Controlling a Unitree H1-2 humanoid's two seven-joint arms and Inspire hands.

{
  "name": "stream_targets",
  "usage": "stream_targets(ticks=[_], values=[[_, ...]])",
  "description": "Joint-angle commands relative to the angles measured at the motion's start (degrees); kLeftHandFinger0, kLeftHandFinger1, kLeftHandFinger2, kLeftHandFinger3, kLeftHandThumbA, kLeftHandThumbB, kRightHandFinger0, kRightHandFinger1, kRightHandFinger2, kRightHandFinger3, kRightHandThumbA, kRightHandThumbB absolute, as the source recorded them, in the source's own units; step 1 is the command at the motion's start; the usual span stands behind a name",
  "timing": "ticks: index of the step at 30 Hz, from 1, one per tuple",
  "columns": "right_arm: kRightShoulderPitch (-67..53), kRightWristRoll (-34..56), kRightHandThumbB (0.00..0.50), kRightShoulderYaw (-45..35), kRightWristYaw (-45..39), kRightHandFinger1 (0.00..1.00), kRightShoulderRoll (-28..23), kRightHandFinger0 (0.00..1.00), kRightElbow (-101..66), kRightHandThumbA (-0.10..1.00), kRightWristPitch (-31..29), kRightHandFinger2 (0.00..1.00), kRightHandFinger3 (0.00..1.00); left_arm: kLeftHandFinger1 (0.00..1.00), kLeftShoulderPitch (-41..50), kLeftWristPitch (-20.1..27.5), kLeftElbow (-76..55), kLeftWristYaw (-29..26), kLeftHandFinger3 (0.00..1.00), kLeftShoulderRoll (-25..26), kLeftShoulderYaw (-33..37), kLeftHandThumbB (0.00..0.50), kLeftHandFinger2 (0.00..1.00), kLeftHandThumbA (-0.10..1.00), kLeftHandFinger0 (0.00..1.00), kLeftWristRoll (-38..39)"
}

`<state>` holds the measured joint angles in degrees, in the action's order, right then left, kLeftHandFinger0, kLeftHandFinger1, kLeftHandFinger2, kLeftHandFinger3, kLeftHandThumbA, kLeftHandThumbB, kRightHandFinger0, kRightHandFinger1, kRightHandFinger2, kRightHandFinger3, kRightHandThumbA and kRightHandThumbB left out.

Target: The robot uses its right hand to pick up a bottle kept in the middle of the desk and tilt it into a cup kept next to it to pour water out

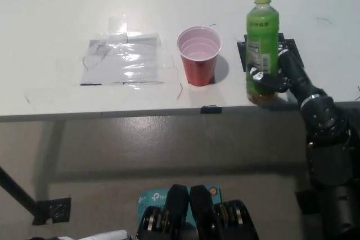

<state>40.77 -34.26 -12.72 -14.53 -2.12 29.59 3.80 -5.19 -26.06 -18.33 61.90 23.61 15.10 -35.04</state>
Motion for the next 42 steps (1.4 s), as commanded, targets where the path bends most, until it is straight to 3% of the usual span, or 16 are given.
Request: stream_targets(ticks=[1,10,11,15,17,20,25,28,33,34,36,37,39,40,41,42], values=[[2.1,1.8,0.000,2.4,23.5,0.00,0.3,0.00,-0.3,-0.10,-24.3,0.00,0.42,1.00,-0.4,-0.9,-1.6,-0.6,1.00,-0.1,0.1,0.479,1.00,1.00,1.00,0.2],[2.4,-10.8,0.014,9.9,41.0,0.12,-3.6,0.01,2.4,-0.10,-28.3,0.00,0.40,1.00,-0.5,-0.9,-1.7,-0.7,1.00,0.0,0.6,0.495,1.00,1.00,1.00,0.0],[2.9,-12.8,0.063,11.4,43.6,0.07,-4.6,0.00,3.3,-0.10,-29.3,0.00,0.41,1.00,-0.5,-0.9,-1.5,-0.6,1.00,0.0,0.5,0.500,1.00,1.00,1.00,0.4],[3.6,-14.7,0.087,13.6,48.3,0.10,-5.6,0.00,5.2,-0.10,-30.0,0.00,0.41,1.00,-0.7,-0.9,-1.0,-1.5,1.00,-0.1,0.2,0.497,1.00,1.00,1.00,1.5],[3.9,-15.2,0.084,14.3,51.0,0.09,-5.8,0.00,6.6,-0.10,-30.6,0.01,0.41,1.00,-0.6,-0.9,-1.3,-1.3,1.00,0.0,0.2,0.484,1.00,1.00,1.00,1.3],[3.5,-15.5,0.007,14.8,54.9,0.18,-5.3,0.04,8.2,-0.10,-30.3,0.10,0.42,1.00,-0.6,-0.9,-1.3,-1.0,1.00,-0.3,0.2,0.489,1.00,1.00,1.00,0.4],[2.9,-12.2,0.000,13.0,58.1,0.19,-2.5,0.06,11.4,0.03,-28.8,0.13,0.48,1.00,-0.4,-0.9,-1.3,-1.3,1.00,-0.4,0.2,0.486,1.00,1.00,1.00,0.3],[2.6,-10.7,0.000,12.5,58.3,0.20,-1.7,0.07,12.5,-0.01,-28.4,0.15,0.53,1.00,-0.5,-0.9,-1.4,-0.9,1.00,-0.4,0.1,0.500,1.00,1.00,1.00,0.3],[1.9,-6.5,0.000,11.2,57.1,0.33,-0.1,0.21,16.3,0.01,-29.4,0.24,0.73,1.00,-0.3,-0.9,-1.8,-1.9,1.00,-0.2,0.7,0.470,1.00,1.00,1.00,0.3],[1.8,-5.7,0.000,10.9,57.3,0.36,0.3,0.30,17.3,0.19,-29.6,0.27,0.81,1.00,-0.2,-0.9,-1.7,-2.1,1.00,-0.1,0.8,0.469,1.00,1.00,1.00,0.4],[1.7,-4.4,0.000,10.5,56.7,0.46,0.8,0.43,18.6,0.37,-29.8,0.38,1.00,1.00,-0.2,-0.9,-1.9,-2.0,1.00,-0.2,0.8,0.493,1.00,1.00,1.00,0.0],[1.7,-3.8,0.000,10.3,56.8,0.46,1.0,0.47,19.3,0.39,-30.0,0.41,1.00,1.00,-0.2,-0.9,-2.0,-1.8,1.00,-0.2,0.8,0.500,1.00,1.00,1.00,-0.4],[1.8,-2.6,0.000,10.1,55.7,0.79,1.2,0.79,20.2,0.55,-29.9,0.69,1.00,1.00,0.0,-0.9,-2.2,-1.4,1.00,-0.6,0.3,0.500,1.00,1.00,1.00,-0.6],[1.8,-2.0,0.000,10.1,54.5,0.91,1.2,0.89,20.5,0.65,-28.9,0.84,1.00,1.00,0.0,-0.9,-2.1,-1.5,1.00,-0.6,0.3,0.500,1.00,1.00,1.00,-0.6],[1.9,-2.2,0.003,10.4,54.4,1.00,1.3,0.99,21.0,0.73,-28.0,1.00,1.00,1.00,0.1,-0.9,-2.1,-1.4,1.00,-0.8,0.1,0.500,1.00,1.00,1.00,-0.7],[2.0,-2.0,0.000,10.4,54.7,1.00,1.4,1.00,21.6,0.77,-27.7,1.00,1.00,1.00,0.0,-0.9,-2.0,-1.4,1.00,-0.7,0.2,0.500,1.00,1.00,1.00,-0.8]])
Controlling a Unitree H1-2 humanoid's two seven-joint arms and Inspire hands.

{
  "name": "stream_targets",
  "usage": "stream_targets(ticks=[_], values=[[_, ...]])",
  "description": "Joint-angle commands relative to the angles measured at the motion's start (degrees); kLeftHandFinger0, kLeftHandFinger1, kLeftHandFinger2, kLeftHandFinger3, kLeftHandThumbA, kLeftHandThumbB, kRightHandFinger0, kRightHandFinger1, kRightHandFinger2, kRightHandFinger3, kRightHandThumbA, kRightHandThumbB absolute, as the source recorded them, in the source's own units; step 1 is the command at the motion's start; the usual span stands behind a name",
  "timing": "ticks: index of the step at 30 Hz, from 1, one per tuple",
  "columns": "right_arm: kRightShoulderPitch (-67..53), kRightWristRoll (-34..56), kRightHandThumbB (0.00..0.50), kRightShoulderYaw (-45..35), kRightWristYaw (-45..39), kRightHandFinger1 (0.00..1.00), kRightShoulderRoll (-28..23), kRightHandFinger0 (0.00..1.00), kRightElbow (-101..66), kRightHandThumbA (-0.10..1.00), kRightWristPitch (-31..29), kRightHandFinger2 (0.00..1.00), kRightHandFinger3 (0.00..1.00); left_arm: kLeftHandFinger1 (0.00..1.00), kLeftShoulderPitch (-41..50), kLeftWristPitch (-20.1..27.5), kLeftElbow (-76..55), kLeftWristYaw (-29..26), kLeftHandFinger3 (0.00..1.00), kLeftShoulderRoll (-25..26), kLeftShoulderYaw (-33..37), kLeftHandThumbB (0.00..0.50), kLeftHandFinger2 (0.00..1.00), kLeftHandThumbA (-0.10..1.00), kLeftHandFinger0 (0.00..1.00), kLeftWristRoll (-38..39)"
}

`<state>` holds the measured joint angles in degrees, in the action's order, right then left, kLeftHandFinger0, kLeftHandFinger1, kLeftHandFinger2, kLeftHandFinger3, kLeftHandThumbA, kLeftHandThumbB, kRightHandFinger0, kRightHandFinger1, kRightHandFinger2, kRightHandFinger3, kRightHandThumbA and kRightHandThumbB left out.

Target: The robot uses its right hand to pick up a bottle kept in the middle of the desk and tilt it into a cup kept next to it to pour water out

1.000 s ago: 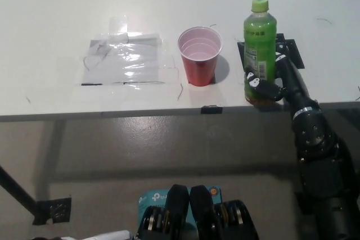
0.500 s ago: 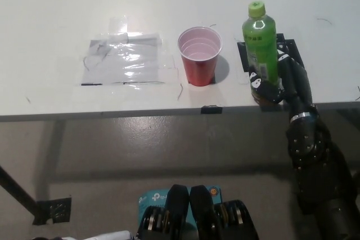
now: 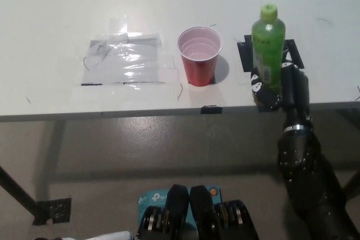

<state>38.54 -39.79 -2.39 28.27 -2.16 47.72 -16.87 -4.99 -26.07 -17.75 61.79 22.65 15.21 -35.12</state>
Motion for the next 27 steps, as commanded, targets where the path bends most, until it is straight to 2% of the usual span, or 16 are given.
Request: stream_targets(ticks=[1,2,3,5,6,9,17,18,20,21,22,23,24,27], values=[[4.6,2.7,0.024,0.5,12.6,1.00,1.5,1.00,4.7,0.86,-4.5,1.00,1.00,1.00,-0.1,-0.9,-2.8,-0.7,1.00,0.0,-0.2,0.500,1.00,1.00,1.00,-0.9],[4.6,2.7,0.051,0.4,12.3,1.00,1.8,1.00,4.7,0.99,-1.9,1.00,1.00,1.00,-0.1,-0.9,-2.8,-0.8,1.00,0.0,-0.1,0.500,1.00,1.00,1.00,-1.1],[4.7,1.5,0.054,1.3,13.1,1.00,1.6,1.00,5.1,1.00,0.4,1.00,1.00,1.00,-0.1,-0.9,-2.7,-0.8,1.00,-0.1,-0.2,0.500,1.00,1.00,1.00,-1.0],[4.8,2.4,0.058,1.7,12.7,1.00,1.5,1.00,5.6,1.00,0.2,1.00,1.00,1.00,-0.1,-0.9,-2.8,-0.8,1.00,-0.1,-0.3,0.498,1.00,1.00,1.00,-1.1],[4.5,2.4,0.081,1.9,12.5,1.00,1.5,1.00,5.4,1.00,1.5,1.00,1.00,1.00,-0.3,-0.9,-2.7,-1.2,1.00,0.6,0.6,0.494,1.00,1.00,1.00,-0.8],[4.9,2.1,0.104,3.0,13.3,1.00,1.2,1.00,6.1,1.00,3.0,1.00,1.00,1.00,-0.3,-0.9,-2.5,-2.0,1.00,0.5,0.5,0.489,1.00,1.00,1.00,-0.2],[4.9,4.7,0.115,3.9,12.5,1.00,0.5,1.00,6.2,1.00,3.7,1.00,1.00,1.00,-0.2,-0.9,-2.8,-1.5,1.00,0.2,0.0,0.469,1.00,1.00,1.00,-0.5],[4.8,4.5,0.156,4.2,13.4,1.00,0.4,1.00,6.1,0.99,3.9,1.00,1.00,1.00,-0.1,-0.9,-3.0,-2.0,1.00,0.2,0.3,0.492,1.00,1.00,1.00,-1.3],[4.0,4.0,0.252,4.8,13.1,1.00,0.3,1.00,4.1,1.00,5.9,1.00,1.00,1.00,0.0,-0.9,-2.9,-1.5,1.00,0.0,0.0,0.493,1.00,1.00,1.00,-1.6],[3.6,4.1,0.317,4.8,12.4,1.00,0.3,1.00,2.8,1.00,6.9,1.00,1.00,1.00,0.0,-0.9,-2.9,-1.3,1.00,-0.1,-0.2,0.499,1.00,1.00,1.00,-1.5],[1.6,3.9,0.410,5.2,9.9,1.00,0.0,1.00,-1.6,1.00,8.9,1.00,1.00,1.00,0.6,-0.9,-3.1,-2.1,1.00,-0.6,-0.1,0.492,1.00,1.00,1.00,-1.5],[0.9,3.9,0.440,5.4,9.2,1.00,0.0,1.00,-3.2,1.00,9.7,1.00,1.00,1.00,0.6,-0.9,-3.2,-2.2,1.00,-0.6,-0.1,0.492,1.00,1.00,1.00,-1.5],[-1.3,3.9,0.500,5.8,6.5,1.00,-0.2,1.00,-8.0,1.00,11.7,1.00,1.00,1.00,0.5,-0.9,-3.2,-2.2,1.00,-0.4,-0.1,0.480,1.00,1.00,1.00,-1.3],[-4.6,4.5,0.500,6.0,3.7,1.00,-0.2,1.00,-15.0,1.00,14.1,1.00,1.00,1.00,0.6,-0.9,-2.7,-2.8,1.00,-0.2,-0.1,0.500,1.00,1.00,1.00,-1.4]])
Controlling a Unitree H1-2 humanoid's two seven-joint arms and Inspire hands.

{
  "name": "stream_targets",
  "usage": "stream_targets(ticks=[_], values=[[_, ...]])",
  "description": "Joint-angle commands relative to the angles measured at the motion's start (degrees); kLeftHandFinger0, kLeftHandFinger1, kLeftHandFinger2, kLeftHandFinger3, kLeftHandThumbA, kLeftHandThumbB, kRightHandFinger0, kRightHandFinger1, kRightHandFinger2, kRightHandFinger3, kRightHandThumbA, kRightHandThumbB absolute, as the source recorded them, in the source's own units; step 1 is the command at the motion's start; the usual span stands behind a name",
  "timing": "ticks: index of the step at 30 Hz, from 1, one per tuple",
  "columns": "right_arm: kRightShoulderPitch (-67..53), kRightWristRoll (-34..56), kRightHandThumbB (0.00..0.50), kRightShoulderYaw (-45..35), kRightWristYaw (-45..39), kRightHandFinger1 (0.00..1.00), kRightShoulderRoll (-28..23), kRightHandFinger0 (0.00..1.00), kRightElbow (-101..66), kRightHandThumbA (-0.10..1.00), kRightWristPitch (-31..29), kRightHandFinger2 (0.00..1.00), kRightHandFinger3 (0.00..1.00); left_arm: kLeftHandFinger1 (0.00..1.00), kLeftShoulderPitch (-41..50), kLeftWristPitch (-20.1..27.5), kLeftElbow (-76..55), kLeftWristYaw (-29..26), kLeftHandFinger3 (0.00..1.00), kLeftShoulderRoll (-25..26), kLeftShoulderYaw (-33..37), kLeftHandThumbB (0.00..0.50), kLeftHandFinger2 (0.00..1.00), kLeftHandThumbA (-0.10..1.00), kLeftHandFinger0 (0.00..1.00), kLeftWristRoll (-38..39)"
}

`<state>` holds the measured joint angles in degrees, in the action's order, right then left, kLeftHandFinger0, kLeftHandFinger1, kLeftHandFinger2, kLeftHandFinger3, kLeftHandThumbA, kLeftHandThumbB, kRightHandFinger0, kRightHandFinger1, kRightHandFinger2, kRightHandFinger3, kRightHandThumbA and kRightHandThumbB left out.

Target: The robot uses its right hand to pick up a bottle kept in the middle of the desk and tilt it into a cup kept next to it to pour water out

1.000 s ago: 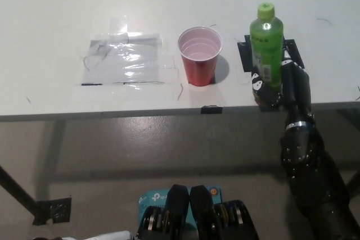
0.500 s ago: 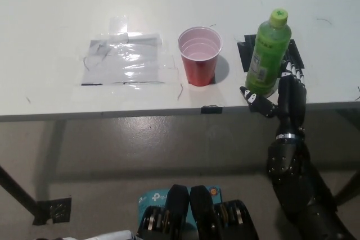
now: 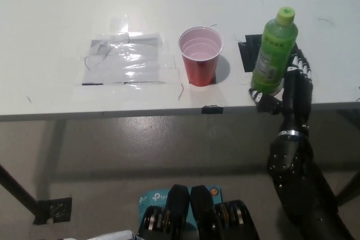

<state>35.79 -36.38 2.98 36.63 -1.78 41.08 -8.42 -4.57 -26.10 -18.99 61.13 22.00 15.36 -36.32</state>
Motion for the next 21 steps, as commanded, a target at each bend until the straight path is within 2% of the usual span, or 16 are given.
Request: stream_targets(ticks=[1,6,8,11,14,15,16,19,20,21], values=[[-2.7,1.4,0.500,0.6,-5.6,1.00,-0.5,1.00,-10.4,1.00,6.6,1.00,1.00,1.00,0.1,-0.8,-1.4,-1.8,1.00,0.4,-0.4,0.500,1.00,1.00,1.00,-0.2],[-15.0,4.2,0.500,0.9,-16.6,1.00,-0.8,1.00,-33.2,1.00,13.9,1.00,1.00,1.00,0.6,-0.8,-2.1,-1.8,1.00,0.3,-0.5,0.500,1.00,1.00,1.00,-1.0],[-17.0,5.1,0.500,1.2,-18.3,1.00,-0.6,1.00,-36.9,1.00,14.9,1.00,1.00,1.00,0.7,-0.8,-1.6,-1.7,1.00,0.1,-1.2,0.500,1.00,1.00,1.00,-0.3],[-24.2,9.2,0.500,3.0,-21.3,1.00,-0.5,1.00,-46.0,1.00,12.4,1.00,1.00,1.00,0.5,-0.8,-1.1,-2.0,1.00,0.3,-1.1,0.500,1.00,1.00,1.00,0.2],[-33.1,14.0,0.500,5.6,-26.6,1.00,-0.6,1.00,-56.1,1.00,16.1,1.00,1.00,1.00,0.8,-0.8,-0.9,-2.6,1.00,0.1,-1.4,0.500,1.00,1.00,1.00,0.6],[-36.5,15.9,0.461,6.7,-28.5,1.00,-1.1,1.00,-59.2,1.00,17.4,1.00,1.00,1.00,1.1,-0.8,-1.1,-2.6,1.00,-0.2,-1.4,0.500,1.00,1.00,1.00,-0.2],[-39.1,17.1,0.449,7.6,-29.7,1.00,-1.7,1.00,-61.4,1.00,17.9,1.00,1.00,1.00,1.2,-0.8,-1.4,-2.3,1.00,-0.4,-1.6,0.500,1.00,1.00,1.00,-0.7],[-42.4,18.0,0.444,8.4,-30.8,1.00,-2.8,1.00,-64.4,1.00,18.5,1.00,1.00,1.00,0.9,-0.8,-1.2,-2.2,1.00,-0.2,-1.6,0.500,1.00,1.00,1.00,-0.5],[-44.0,20.1,0.402,8.8,-31.6,1.00,-4.2,1.00,-65.5,1.00,16.8,1.00,1.00,1.00,0.8,-0.8,-1.2,-2.2,1.00,-0.2,-1.8,0.496,1.00,1.00,1.00,-0.5],[-44.8,21.0,0.387,9.0,-31.9,1.00,-4.9,1.00,-66.1,1.00,16.1,1.00,1.00,1.00,0.8,-0.8,-1.2,-2.1,1.00,-0.3,-1.8,0.498,1.00,1.00,1.00,-0.6]])
